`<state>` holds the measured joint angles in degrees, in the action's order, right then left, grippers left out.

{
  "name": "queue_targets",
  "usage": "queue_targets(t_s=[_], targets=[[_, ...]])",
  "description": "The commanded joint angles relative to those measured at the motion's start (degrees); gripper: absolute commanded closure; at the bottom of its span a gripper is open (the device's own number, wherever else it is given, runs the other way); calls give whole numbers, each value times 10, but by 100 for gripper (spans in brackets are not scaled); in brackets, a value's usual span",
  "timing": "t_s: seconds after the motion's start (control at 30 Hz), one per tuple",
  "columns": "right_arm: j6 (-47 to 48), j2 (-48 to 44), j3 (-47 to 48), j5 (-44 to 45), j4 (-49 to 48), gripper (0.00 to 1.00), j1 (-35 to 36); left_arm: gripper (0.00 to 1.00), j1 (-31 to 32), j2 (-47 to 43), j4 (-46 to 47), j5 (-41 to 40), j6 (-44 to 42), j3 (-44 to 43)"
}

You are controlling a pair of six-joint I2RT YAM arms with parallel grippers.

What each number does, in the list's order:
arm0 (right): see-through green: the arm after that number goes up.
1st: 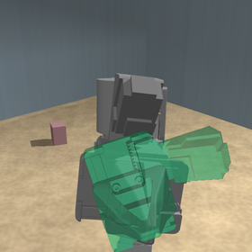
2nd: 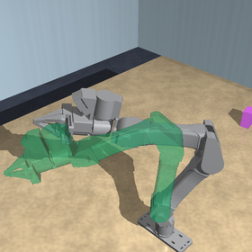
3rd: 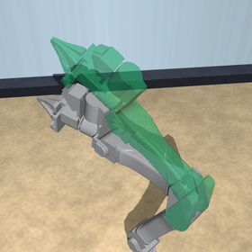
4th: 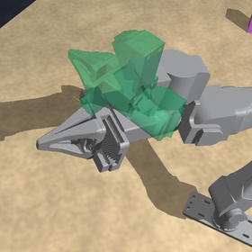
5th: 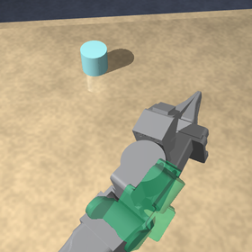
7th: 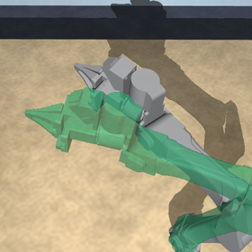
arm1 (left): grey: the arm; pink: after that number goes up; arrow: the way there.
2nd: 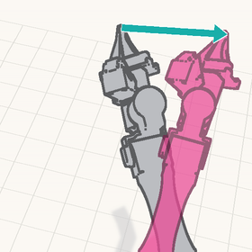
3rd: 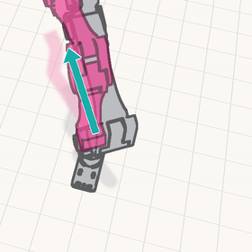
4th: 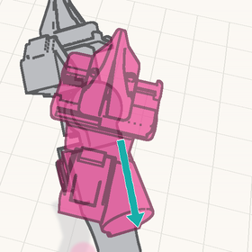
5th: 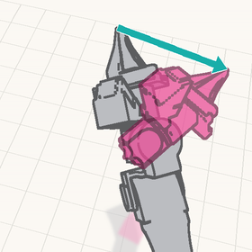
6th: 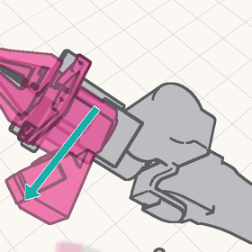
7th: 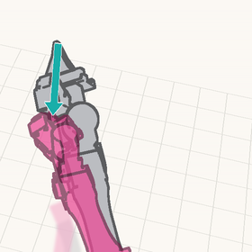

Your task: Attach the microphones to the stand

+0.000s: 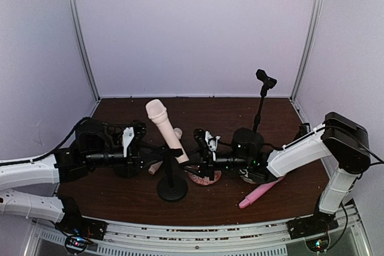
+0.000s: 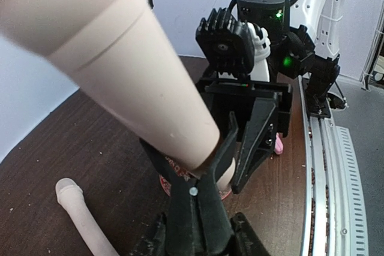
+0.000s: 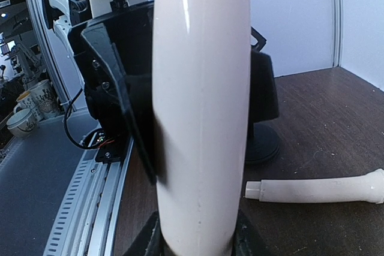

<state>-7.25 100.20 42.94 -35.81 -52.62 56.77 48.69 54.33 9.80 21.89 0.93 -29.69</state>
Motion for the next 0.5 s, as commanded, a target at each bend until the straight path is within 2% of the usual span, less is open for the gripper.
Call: queue_targets(t_s=[0.0,0.3,0.47], targets=[[11,9,13,-11,-9,92,9,63,0,-15,49,8,13,10],[26,5,6,-3,14,85,9,46,0,-13,50,11,22,11],[30,5,6,4,23,78,9,41,0,-3,50,19,25,5]])
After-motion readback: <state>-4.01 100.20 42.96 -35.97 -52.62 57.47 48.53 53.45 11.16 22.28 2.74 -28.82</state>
